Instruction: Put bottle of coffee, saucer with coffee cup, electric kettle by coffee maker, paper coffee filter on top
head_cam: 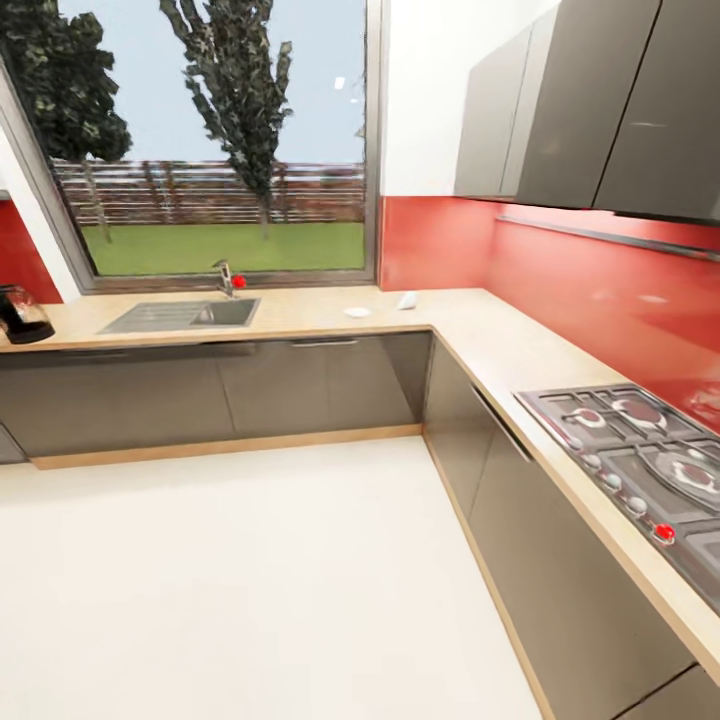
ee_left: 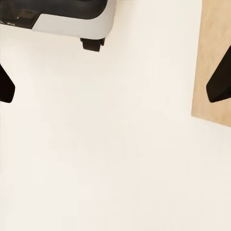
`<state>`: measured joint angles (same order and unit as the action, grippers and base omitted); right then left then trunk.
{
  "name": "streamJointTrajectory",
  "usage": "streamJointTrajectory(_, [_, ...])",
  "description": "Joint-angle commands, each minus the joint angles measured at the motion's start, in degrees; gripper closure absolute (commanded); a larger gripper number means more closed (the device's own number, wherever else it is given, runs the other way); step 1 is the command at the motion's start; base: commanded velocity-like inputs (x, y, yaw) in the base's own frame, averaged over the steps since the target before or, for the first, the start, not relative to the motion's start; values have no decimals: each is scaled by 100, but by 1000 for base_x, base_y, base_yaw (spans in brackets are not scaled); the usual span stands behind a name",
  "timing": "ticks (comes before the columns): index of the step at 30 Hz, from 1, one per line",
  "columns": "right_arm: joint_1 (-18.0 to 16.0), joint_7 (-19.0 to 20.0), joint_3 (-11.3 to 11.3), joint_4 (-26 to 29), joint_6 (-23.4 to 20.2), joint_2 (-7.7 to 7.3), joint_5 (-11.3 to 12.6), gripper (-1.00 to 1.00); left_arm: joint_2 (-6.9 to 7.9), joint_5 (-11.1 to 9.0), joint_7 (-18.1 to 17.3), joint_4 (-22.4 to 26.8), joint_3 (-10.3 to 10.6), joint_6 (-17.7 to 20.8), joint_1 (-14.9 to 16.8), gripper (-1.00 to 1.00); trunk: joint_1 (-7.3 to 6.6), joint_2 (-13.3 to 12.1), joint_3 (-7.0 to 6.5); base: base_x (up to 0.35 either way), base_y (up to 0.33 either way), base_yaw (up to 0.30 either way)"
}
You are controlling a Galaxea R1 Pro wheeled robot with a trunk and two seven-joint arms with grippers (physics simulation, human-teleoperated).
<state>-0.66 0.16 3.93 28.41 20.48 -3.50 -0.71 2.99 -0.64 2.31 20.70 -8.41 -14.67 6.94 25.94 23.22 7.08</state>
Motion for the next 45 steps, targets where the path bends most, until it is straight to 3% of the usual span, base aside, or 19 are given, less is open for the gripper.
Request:
streamJointTrajectory(1, [-4,2,11,-2,18,0,-8,-100,-1,-6,9,-5,-3,-19,5,-100,6,10,11,337,85,0])
streamJointTrajectory(45, [-4,2,11,-2,18,2,-8,-100,-1,-6,7,-5,-3,-20,4,-100,6,10,11,337,104,0])
